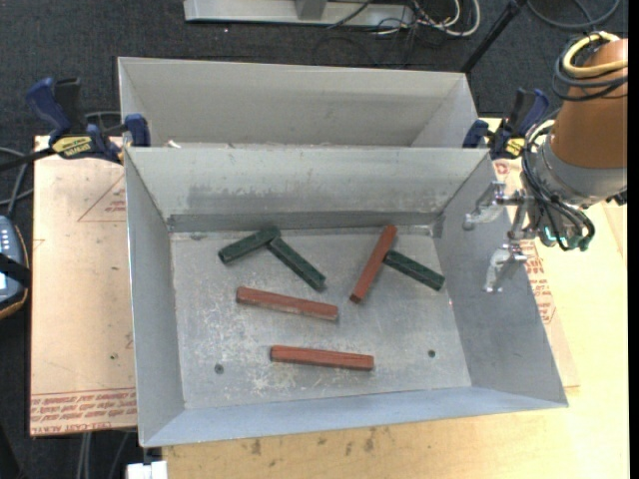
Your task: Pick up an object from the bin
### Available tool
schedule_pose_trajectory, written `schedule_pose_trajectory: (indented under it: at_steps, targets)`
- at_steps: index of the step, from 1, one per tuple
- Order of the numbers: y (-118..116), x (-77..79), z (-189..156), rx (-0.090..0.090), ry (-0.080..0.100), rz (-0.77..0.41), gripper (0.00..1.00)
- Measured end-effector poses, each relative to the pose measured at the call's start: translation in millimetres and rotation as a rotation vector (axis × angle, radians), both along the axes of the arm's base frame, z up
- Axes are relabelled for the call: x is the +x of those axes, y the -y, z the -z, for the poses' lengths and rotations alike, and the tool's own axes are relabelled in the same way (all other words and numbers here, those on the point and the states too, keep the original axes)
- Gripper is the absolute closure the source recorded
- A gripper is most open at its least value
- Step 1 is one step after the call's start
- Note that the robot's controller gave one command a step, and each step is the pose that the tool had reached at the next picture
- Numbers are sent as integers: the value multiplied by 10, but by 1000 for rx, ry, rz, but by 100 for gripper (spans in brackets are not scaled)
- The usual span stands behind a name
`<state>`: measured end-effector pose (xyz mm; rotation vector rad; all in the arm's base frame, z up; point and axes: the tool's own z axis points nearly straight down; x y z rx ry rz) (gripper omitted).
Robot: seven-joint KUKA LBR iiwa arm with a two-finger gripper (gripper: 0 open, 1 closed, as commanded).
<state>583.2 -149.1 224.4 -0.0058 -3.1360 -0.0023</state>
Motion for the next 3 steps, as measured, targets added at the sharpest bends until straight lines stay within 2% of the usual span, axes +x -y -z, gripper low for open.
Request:
schedule_pose_trajectory:
  at_steps: [1,2,3]
  targets:
    - [-7,17,-47,-2,8,-3,0]
    - [-56,90,427,-2,11,103,0]
    - [-265,218,659,1,7,215,0]
